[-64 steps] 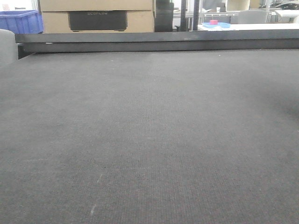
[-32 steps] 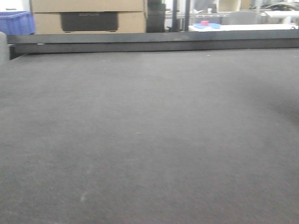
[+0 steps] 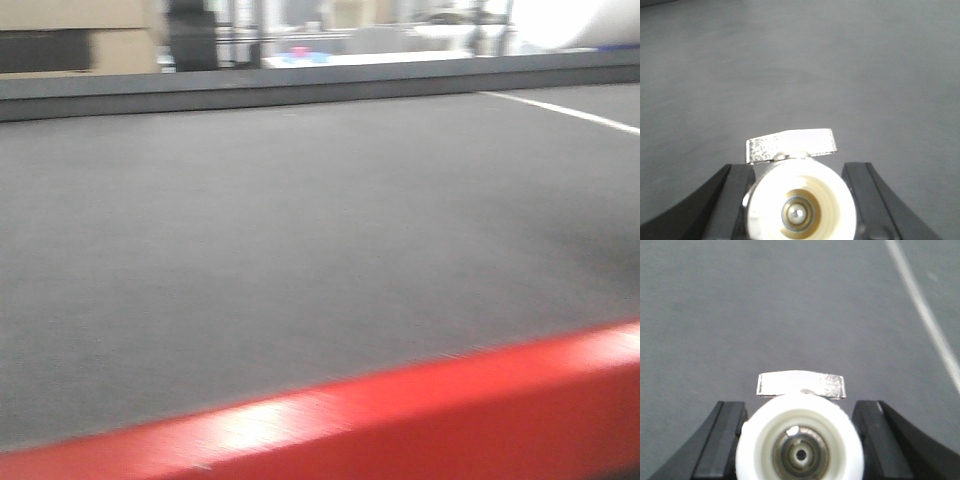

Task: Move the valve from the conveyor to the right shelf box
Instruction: 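Drive the base to the steel shelf of blue bins holding both valves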

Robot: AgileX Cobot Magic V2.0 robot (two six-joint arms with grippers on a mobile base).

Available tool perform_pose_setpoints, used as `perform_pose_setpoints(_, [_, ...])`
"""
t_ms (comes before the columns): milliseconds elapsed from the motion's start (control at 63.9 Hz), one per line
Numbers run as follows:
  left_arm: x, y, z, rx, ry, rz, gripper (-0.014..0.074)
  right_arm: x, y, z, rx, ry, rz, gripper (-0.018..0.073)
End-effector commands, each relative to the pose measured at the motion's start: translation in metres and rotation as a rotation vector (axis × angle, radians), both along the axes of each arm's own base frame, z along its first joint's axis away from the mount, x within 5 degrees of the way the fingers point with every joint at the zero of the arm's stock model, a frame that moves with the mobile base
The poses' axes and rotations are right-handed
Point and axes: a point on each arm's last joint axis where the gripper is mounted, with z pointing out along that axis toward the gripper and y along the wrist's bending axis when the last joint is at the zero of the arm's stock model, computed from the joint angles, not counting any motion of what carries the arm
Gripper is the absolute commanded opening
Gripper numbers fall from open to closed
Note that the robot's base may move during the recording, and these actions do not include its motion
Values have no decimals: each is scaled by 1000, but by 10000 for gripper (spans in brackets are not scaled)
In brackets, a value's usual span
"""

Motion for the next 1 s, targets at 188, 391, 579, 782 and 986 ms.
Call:
perform_pose_setpoints(188, [-2, -1, 7, -17, -58, -2, -111, -2, -1, 12, 0, -92, -7, -154])
perform_pose_setpoints(391, [-2, -1, 7, -17, -58, -2, -111, -2, -1, 12, 0, -92, -7, -154])
perform_pose_setpoints(579, [-2, -1, 7, -17, -58, -2, -111, -2, -1, 12, 0, -92, -7, -154])
perform_pose_setpoints(782, [-2, -1, 7, -17, -58, -2, -111, -2, -1, 12, 0, -92, -7, -154])
perform_pose_setpoints(986, [-2, -1, 7, -17, -58, -2, -111, -2, -1, 12, 0, -92, -7, -154])
